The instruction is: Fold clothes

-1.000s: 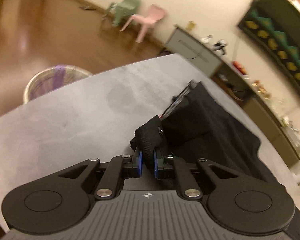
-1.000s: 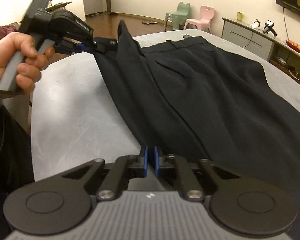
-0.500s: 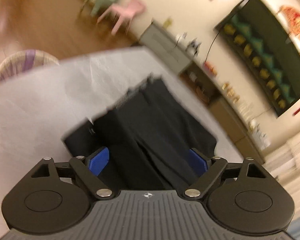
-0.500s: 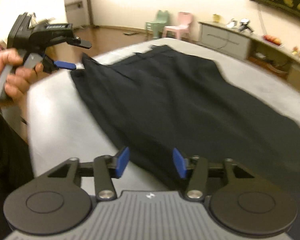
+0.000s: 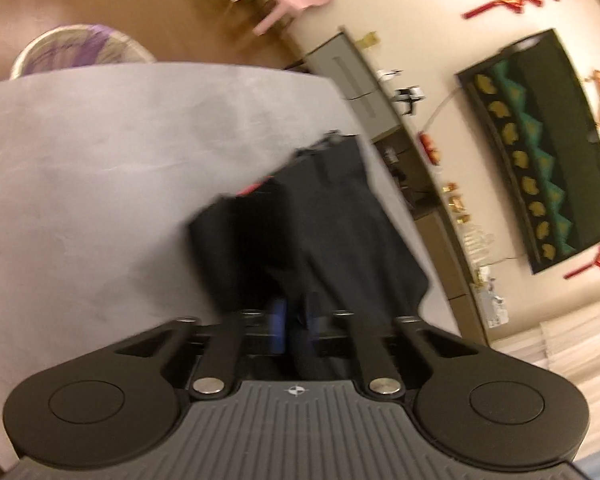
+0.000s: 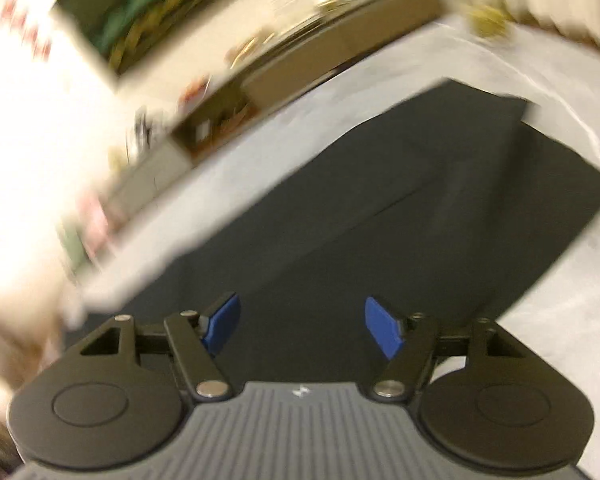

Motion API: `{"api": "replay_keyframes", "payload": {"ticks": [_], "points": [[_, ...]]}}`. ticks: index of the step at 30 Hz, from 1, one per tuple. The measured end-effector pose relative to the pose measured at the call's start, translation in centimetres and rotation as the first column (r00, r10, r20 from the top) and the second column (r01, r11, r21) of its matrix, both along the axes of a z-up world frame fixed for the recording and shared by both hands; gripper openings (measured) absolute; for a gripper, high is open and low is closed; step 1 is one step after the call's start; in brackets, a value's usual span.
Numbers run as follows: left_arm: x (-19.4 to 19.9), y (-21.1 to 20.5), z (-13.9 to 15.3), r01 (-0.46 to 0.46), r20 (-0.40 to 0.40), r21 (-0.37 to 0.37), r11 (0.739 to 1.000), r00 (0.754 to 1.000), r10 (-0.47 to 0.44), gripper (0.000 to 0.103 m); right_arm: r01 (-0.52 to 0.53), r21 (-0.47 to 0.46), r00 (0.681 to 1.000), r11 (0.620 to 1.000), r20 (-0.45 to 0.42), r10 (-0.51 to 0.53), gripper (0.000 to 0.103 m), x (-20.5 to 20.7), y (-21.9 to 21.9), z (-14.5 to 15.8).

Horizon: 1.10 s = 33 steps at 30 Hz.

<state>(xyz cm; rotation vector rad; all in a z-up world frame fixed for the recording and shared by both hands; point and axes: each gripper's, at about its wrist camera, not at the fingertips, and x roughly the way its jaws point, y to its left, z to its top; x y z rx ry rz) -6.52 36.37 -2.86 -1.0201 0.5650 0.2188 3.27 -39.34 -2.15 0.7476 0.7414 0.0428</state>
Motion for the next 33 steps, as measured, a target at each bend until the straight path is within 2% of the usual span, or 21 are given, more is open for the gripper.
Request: {"api": "replay_keyframes", "payload": {"ticks": [1, 3, 6, 9, 11, 12, 15, 18, 19, 21, 22, 23, 25, 29, 33], "points": [[0.4, -0.6, 0.3, -0.002, -0.001, 0.015, 1.0, 1.0, 0.002, 0.092, 0.032, 0.023, 0.999, 0.999, 0.007, -0.033, 0.071, -0.6, -1.2, 0.1], [1.3, -1.8, 0.7, 0.013, -0.02, 0.062, 0.998, 1.0, -0.012, 0.093, 0.097, 0.031, 0.995, 0.995, 0.025, -0.097, 0.071, -1.9, -2.9, 0.4], [2.9, -3.2, 0.5, 0.05, -0.094, 0.121, 0.991, 0.995, -0.039, 0.09, 0.223, 0.041, 0.974, 0.974, 0.039, -0.225, 0.071, -3.7, -5.8, 0.6], [2.9, -3.2, 0.1, 0.023, -0.132, 0.142, 0.99, 0.991, -0.004, 0.069, 0.336, 0.062, 0.941, 0.94, 0.026, -0.338, 0.066, -4.4, -8.6, -0.2], [2.3, -2.8, 0.1, -0.006, -0.137, 0.148, 0.989, 0.99, 0.026, 0.039, 0.383, 0.06, 0.924, 0.922, -0.001, -0.383, 0.065, -3.9, -10.4, -1.2], [2.1, -2.5, 0.0, -0.017, -0.146, 0.143, 0.99, 0.989, 0.038, 0.036, 0.4, 0.055, 0.917, 0.915, -0.016, -0.399, 0.064, -3.5, -11.3, -1.6], [1.8, -1.6, -0.5, -0.026, -0.162, 0.12, 0.992, 0.986, 0.045, 0.034, 0.37, 0.013, 0.928, 0.929, -0.042, -0.369, 0.064, -0.7, -13.2, -2.1], [1.6, -1.6, -0.2, 0.002, -0.133, 0.109, 0.994, 0.991, 0.013, 0.034, 0.268, -0.114, 0.96, 0.957, -0.055, -0.275, 0.064, 2.0, -13.2, -2.2], [1.7, -1.8, 0.0, 0.017, -0.117, 0.109, 0.994, 0.993, -0.004, 0.038, 0.232, -0.155, 0.968, 0.96, -0.062, -0.244, 0.064, 3.0, -13.2, -2.2], [2.0, -2.5, 0.5, 0.048, -0.086, 0.128, 0.991, 0.996, -0.037, 0.055, 0.157, -0.236, 0.98, 0.959, -0.081, -0.181, 0.063, 4.8, -13.1, -2.3], [2.3, -2.9, 0.8, 0.06, -0.077, 0.144, 0.988, 0.996, -0.049, 0.066, 0.125, -0.261, 0.984, 0.957, -0.092, -0.154, 0.061, 5.4, -13.1, -2.4], [2.5, -3.2, 1.0, 0.066, -0.074, 0.157, 0.985, 0.996, -0.055, 0.071, 0.103, -0.262, 0.985, 0.96, -0.105, -0.134, 0.057, 5.6, -13.1, -2.6], [3.1, -3.7, 1.1, 0.073, -0.079, 0.177, 0.982, 0.995, -0.059, 0.072, 0.09, -0.282, 0.984, 0.955, -0.121, -0.129, 0.058, 5.2, -13.2, -2.4], [4.3, -3.9, 0.4, 0.062, -0.127, 0.19, 0.98, 0.991, -0.038, 0.071, 0.066, -0.307, 0.99, 0.949, -0.099, -0.101, 0.046, 2.8, -12.6, -1.3], [5.2, -4.1, 0.3, 0.046, -0.159, 0.204, 0.978, 0.987, -0.013, 0.07, 0.017, -0.304, 0.986, 0.953, -0.153, -0.066, 0.044, 2.7, -11.3, -2.4]]}}
